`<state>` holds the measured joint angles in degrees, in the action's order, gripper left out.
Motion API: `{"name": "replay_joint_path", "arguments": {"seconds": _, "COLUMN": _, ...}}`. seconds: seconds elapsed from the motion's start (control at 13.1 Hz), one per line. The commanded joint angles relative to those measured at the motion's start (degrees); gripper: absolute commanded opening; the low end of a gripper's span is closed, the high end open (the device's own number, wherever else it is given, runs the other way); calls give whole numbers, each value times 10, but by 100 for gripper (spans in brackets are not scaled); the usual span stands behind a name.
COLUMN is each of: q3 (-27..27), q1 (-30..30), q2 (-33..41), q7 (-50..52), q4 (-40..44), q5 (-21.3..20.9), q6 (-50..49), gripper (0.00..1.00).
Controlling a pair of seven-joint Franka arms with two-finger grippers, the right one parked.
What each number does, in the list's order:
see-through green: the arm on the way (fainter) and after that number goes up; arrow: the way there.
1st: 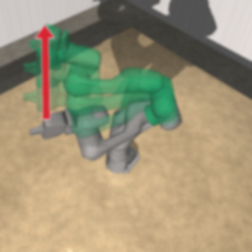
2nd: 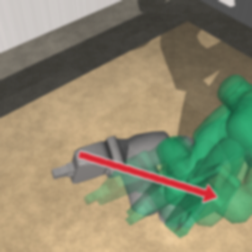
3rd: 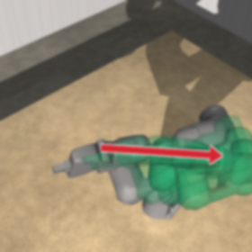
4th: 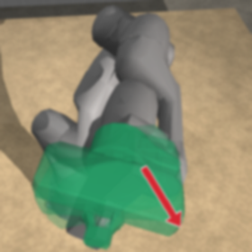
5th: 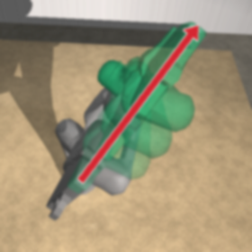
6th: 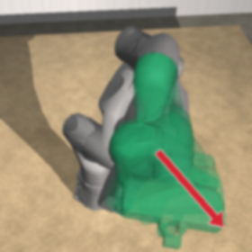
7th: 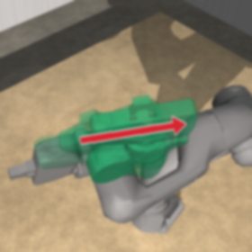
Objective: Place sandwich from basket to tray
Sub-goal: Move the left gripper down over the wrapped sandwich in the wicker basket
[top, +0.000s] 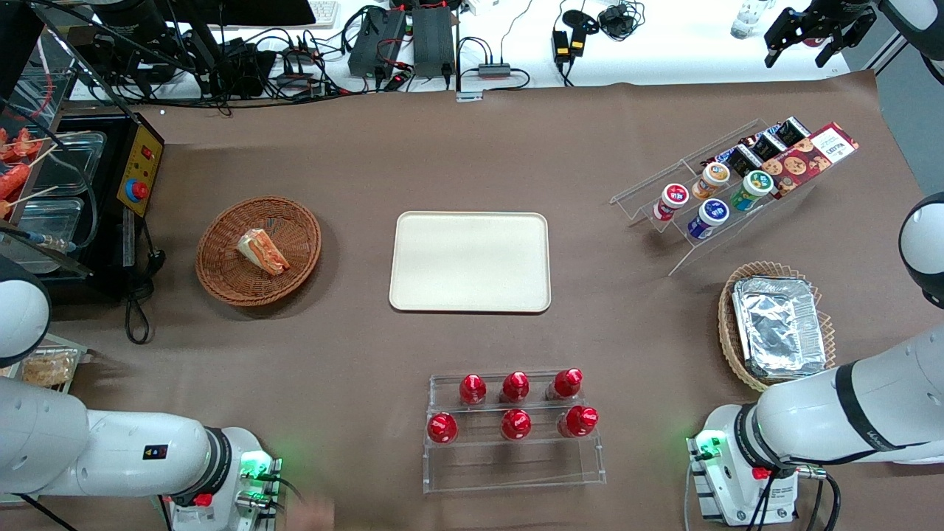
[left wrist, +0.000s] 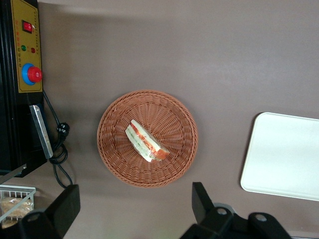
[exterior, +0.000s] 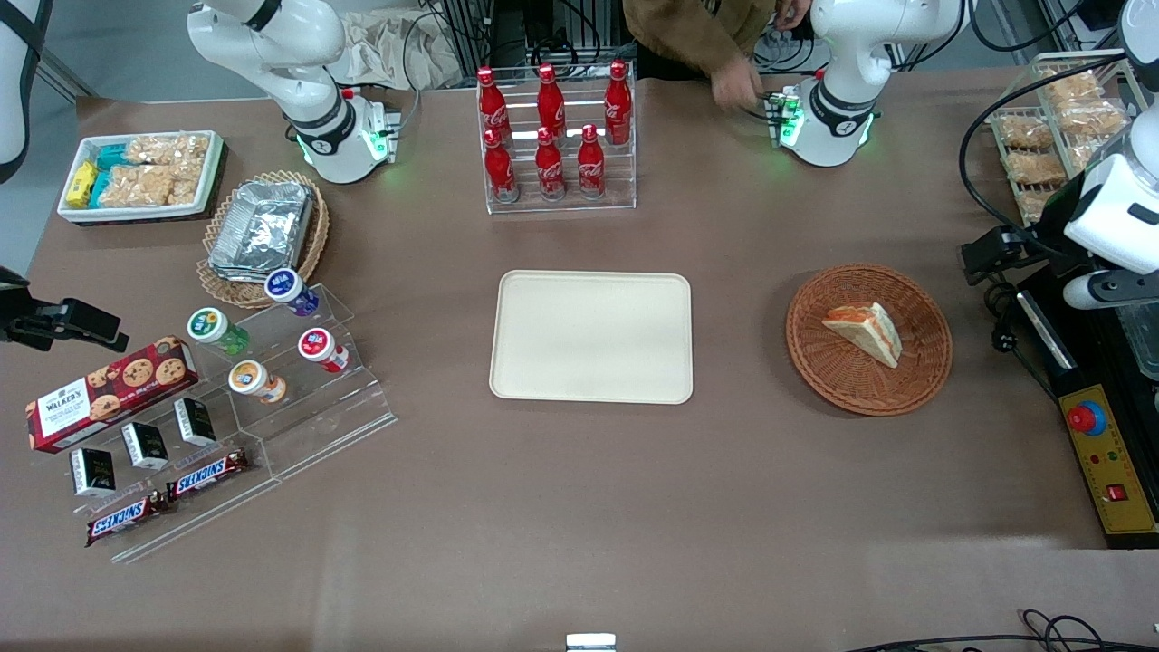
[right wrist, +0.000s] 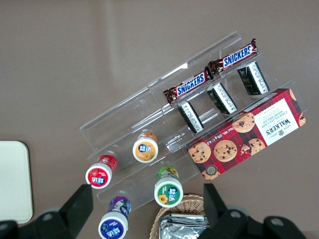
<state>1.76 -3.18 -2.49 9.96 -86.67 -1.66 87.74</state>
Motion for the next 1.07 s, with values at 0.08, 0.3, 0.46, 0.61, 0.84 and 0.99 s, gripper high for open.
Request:
{"name": "replay_joint_path", "arguments": {"seconds": 0.08, "q3": 1, "q1": 0, "q2": -18, "q7": 22, "q4": 15, "q5": -5, "q6": -13, "gripper": 100}}
{"name": "replay_joint_path", "arguments": {"seconds": 0.3, "q3": -6, "q1": -2, "q2": -11, "q7": 208, "q4": -34, "q5": 0, "q6": -1, "gripper": 100}}
{"name": "replay_joint_path", "arguments": {"seconds": 0.46, "q3": -6, "q1": -2, "q2": 15, "q7": 300, "q4": -114, "q5": -7, "q6": 48, "gripper": 100}}
{"name": "replay_joint_path", "arguments": {"seconds": 0.61, "q3": -6, "q1": -2, "q2": 75, "q7": 351, "q4": -257, "q5": -10, "q6": 174, "gripper": 100}}
{"name": "replay_joint_path", "arguments": {"seconds": 0.84, "q3": -7, "q1": -1, "q2": 87, "q7": 440, "q4": -388, "q5": -10, "q6": 303, "gripper": 100}}
{"name": "replay_joint_path", "arguments": {"seconds": 0.99, "q3": -7, "q1": -1, "q2": 72, "q7": 489, "q4": -420, "q5": -10, "q6": 341, "gripper": 100}}
